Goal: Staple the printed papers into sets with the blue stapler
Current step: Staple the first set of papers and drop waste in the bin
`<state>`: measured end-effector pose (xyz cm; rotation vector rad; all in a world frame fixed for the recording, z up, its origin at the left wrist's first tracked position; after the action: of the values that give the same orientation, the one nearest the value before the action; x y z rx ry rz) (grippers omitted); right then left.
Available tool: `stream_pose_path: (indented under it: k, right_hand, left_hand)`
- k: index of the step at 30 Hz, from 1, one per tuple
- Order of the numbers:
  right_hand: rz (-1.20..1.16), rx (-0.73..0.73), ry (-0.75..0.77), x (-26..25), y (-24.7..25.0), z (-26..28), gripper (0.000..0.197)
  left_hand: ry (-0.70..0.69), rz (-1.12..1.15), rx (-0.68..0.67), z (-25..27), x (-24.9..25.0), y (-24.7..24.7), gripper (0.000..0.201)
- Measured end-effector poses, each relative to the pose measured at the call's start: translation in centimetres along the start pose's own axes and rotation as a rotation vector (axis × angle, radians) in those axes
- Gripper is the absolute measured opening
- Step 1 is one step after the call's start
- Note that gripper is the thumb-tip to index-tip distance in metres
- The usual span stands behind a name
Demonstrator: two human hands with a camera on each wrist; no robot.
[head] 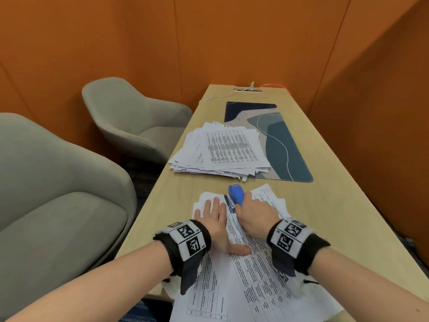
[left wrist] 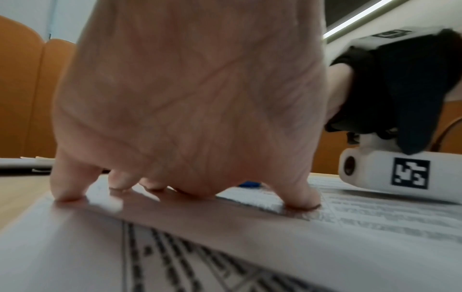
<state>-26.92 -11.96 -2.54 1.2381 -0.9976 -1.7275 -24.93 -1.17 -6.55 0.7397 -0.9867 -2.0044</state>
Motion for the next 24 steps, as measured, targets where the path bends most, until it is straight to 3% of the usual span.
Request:
stream_pose_path:
  k: [5,7,10,11,13,15,19,24]
  right_hand:
    - [-0.243,-0.063,-0.017,1.3,1.1,-1.1,0.032]
    - [-0.292,-0.026,0.011,2.5,1.5,0.1,0.027]
    - [-0.31,0.092,0.074,3.5,2.1,2.6,0.021]
    - [-0.313,0.124,0.094,3.6,2.3,3.3,0.022]
    - [-0.31,0.179,0.122,3.8,2.6,4.2,0.025]
    - [-0.295,0.221,0.137,4.0,2.9,4.7,0.029]
    - [-0.264,0.264,0.137,4.3,3.5,5.2,0.029]
    - [-0.21,0.284,0.107,5.1,3.9,5.8,0.027]
  left_hand:
    - [-0.019,-0.003,-0.016,0.4,-0.7,0.7,0.134]
    - [-0.021,0.06,0.072,0.6,-1.0,2.1,0.119]
    - [-0.017,0.506,0.347,0.5,-1.6,4.7,0.055]
    - [-0.022,0.754,0.339,0.4,-1.5,5.0,0.044]
    - [-0.099,1.285,0.19,0.2,-0.9,5.2,0.031]
    - [-0.167,1.5,0.102,0.2,-0.2,5.4,0.027]
    - [-0.183,1.517,0.154,0.0,1.0,5.7,0.011]
    - [-0.141,1.469,0.257,-0.9,1.4,6.7,0.027]
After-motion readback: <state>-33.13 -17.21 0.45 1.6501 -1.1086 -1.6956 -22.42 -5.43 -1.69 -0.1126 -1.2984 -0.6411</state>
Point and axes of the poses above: each hand's wrist, its own z-axis away from the middle knuckle, its own y-axis out of the back of the hand, x = y × z, the point moved 3 cm from there along -z, towards the middle knuckle, and after that the axes turned 15 degrees about -z, right-handed, at the moved point
